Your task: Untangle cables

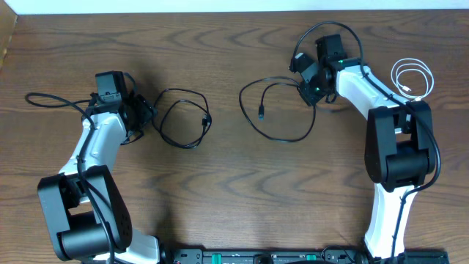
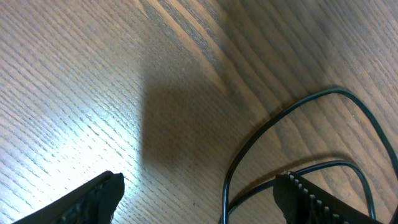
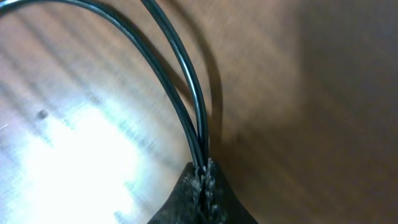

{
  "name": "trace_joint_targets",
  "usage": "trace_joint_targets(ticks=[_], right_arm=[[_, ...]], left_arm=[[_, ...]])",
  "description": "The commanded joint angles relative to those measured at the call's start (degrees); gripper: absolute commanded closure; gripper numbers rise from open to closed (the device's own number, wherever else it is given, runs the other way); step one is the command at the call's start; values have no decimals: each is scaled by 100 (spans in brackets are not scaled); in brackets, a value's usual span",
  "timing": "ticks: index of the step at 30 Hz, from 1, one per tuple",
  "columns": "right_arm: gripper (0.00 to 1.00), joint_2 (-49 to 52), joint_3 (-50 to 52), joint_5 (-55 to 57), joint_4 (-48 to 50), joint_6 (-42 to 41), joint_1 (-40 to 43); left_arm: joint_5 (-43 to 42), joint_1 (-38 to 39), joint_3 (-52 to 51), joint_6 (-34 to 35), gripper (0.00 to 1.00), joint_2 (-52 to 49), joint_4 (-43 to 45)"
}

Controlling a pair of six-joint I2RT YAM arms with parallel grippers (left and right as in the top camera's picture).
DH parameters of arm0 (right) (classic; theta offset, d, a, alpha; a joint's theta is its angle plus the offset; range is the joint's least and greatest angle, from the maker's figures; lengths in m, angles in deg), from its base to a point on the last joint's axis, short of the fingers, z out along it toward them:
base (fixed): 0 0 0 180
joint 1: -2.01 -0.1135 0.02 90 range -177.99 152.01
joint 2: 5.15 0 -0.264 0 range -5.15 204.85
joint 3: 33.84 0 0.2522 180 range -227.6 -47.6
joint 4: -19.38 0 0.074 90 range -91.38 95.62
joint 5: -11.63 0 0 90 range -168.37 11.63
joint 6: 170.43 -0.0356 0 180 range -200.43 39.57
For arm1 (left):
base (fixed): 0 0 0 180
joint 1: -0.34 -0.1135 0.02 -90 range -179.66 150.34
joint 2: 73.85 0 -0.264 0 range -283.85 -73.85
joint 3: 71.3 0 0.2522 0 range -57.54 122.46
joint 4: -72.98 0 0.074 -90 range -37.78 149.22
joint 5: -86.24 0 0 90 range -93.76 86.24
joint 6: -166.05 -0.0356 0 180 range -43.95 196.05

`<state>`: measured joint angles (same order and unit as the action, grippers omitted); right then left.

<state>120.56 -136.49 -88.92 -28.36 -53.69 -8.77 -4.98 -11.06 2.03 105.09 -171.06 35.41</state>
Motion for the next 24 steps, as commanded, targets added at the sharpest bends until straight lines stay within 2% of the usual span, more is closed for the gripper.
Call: trace_joint_targets(ticks=[1,8,13,24], right_arm=[[99,289,225,94,-424,-577,-55],[99,-85,22,-131,-680,-1438,-57],[99,-817,-15,-181,-669,-1491,-55],[99,-2424,-15,-157,-374,-2684,37]], left_arm=[[11,11,-33,195,18,22,-11],[11,11,-33,195,18,22,-13],[13,11,-33,195,18,22,-13],[13,11,-33,195,18,22,-13]])
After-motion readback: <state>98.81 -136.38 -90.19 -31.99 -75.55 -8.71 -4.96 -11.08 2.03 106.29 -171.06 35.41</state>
